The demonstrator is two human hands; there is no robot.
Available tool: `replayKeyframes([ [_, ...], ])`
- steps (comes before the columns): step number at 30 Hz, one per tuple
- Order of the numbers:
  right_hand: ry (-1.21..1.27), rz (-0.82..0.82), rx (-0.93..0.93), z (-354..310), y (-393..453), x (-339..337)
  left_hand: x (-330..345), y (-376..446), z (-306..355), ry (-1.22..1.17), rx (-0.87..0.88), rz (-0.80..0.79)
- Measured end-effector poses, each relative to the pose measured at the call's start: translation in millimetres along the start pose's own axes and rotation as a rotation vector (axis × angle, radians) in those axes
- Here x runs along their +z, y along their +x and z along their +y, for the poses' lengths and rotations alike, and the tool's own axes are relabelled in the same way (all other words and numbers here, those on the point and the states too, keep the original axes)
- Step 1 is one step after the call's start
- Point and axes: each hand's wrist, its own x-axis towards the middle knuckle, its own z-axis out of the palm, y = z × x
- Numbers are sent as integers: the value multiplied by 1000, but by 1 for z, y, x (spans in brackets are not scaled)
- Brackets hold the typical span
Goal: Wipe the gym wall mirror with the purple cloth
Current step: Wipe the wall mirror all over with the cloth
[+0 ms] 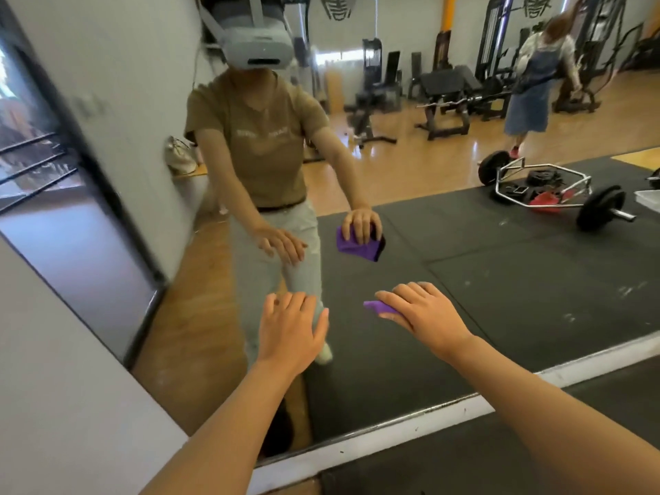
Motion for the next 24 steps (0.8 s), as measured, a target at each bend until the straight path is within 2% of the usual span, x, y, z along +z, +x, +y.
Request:
replayKeyframes([
  [4, -45, 29, -63, 30, 28, -37, -26, 28, 6, -12, 45, 29],
  [6, -52, 48, -38, 45, 44, -54, -33, 43, 3, -26, 67, 62],
  [10, -79, 110, 10, 63, 80, -81, -42, 85, 3, -69, 76, 176],
  [15, -132, 125, -24, 77, 125, -109, -63, 140, 7, -73, 103, 289],
  [19, -182, 113, -78, 97, 171, -138, -97, 194, 6, -66, 111, 310],
  [24, -234, 206, -117, 120, 229, -181, -145, 254, 9, -73, 160, 420],
])
